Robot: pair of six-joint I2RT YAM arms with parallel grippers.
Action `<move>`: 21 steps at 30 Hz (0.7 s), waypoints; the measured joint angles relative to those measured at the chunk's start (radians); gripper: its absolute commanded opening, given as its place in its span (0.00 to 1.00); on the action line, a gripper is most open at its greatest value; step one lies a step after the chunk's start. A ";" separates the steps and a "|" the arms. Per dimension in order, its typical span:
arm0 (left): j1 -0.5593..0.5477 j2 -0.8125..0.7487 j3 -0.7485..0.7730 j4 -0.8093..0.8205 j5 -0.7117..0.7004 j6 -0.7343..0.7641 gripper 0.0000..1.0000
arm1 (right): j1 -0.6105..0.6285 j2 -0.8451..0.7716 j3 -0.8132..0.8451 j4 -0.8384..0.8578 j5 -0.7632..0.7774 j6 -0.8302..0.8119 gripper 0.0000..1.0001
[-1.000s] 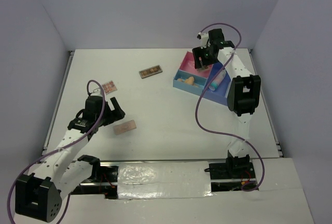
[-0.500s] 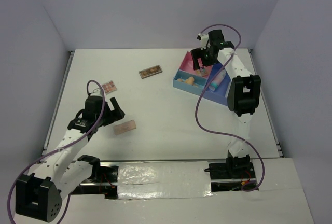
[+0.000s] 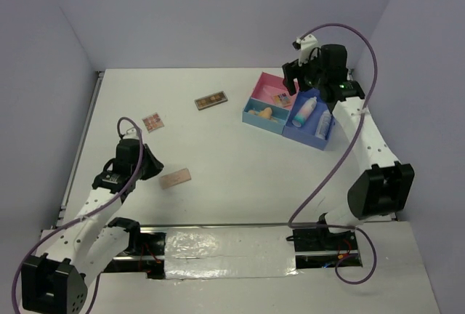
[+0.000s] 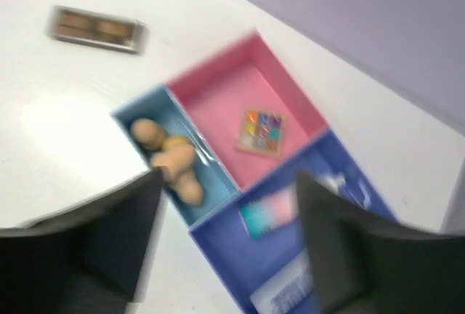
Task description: Organize the makeup
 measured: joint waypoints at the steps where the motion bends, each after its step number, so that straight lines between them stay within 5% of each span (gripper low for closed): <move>1: 0.002 -0.004 -0.004 0.000 0.003 0.000 0.00 | 0.000 -0.024 0.008 0.004 -0.051 -0.014 0.62; 4: 0.006 -0.003 -0.006 -0.004 0.010 0.002 0.10 | 0.002 -0.049 0.001 0.013 -0.202 -0.018 0.54; 5: 0.007 -0.003 -0.005 -0.006 0.011 -0.001 0.35 | 0.005 -0.054 -0.028 0.016 -0.247 -0.017 0.54; 8: 0.007 0.002 -0.005 -0.027 0.013 -0.023 0.73 | 0.014 -0.067 -0.151 0.009 -0.337 -0.011 0.67; 11: 0.008 0.014 -0.003 -0.077 0.006 -0.076 0.91 | 0.023 -0.066 -0.250 -0.021 -0.381 0.004 0.85; 14: 0.008 0.025 -0.009 -0.109 0.013 -0.174 0.99 | 0.027 -0.067 -0.291 -0.031 -0.403 0.018 0.89; 21: 0.008 0.085 -0.084 -0.122 0.047 -0.468 0.99 | 0.031 -0.091 -0.309 -0.014 -0.418 0.055 0.94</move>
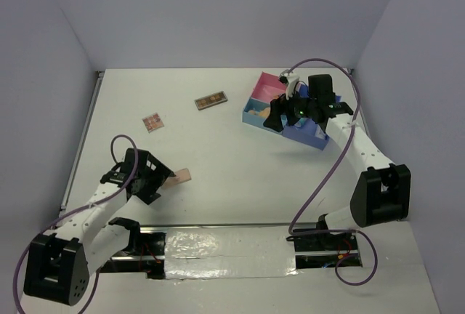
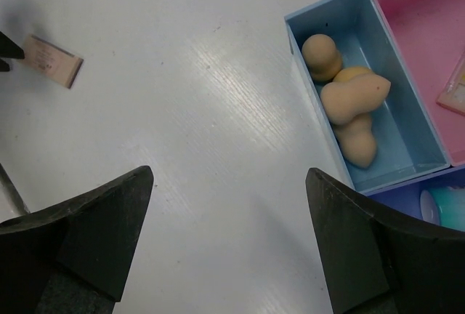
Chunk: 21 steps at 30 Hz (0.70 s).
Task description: Organize the makeup
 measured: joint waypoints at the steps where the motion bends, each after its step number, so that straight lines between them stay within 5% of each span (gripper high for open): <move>1: 0.000 0.020 0.000 -0.002 0.000 -0.026 0.99 | 0.000 0.000 0.000 0.003 0.000 0.003 0.94; 13: -0.039 0.445 0.372 -0.195 -0.114 -0.043 0.99 | 0.001 0.000 0.000 0.016 0.010 0.018 0.96; 21: -0.129 0.585 0.449 -0.335 -0.107 -0.157 0.99 | 0.001 0.000 0.000 0.021 0.035 0.018 0.96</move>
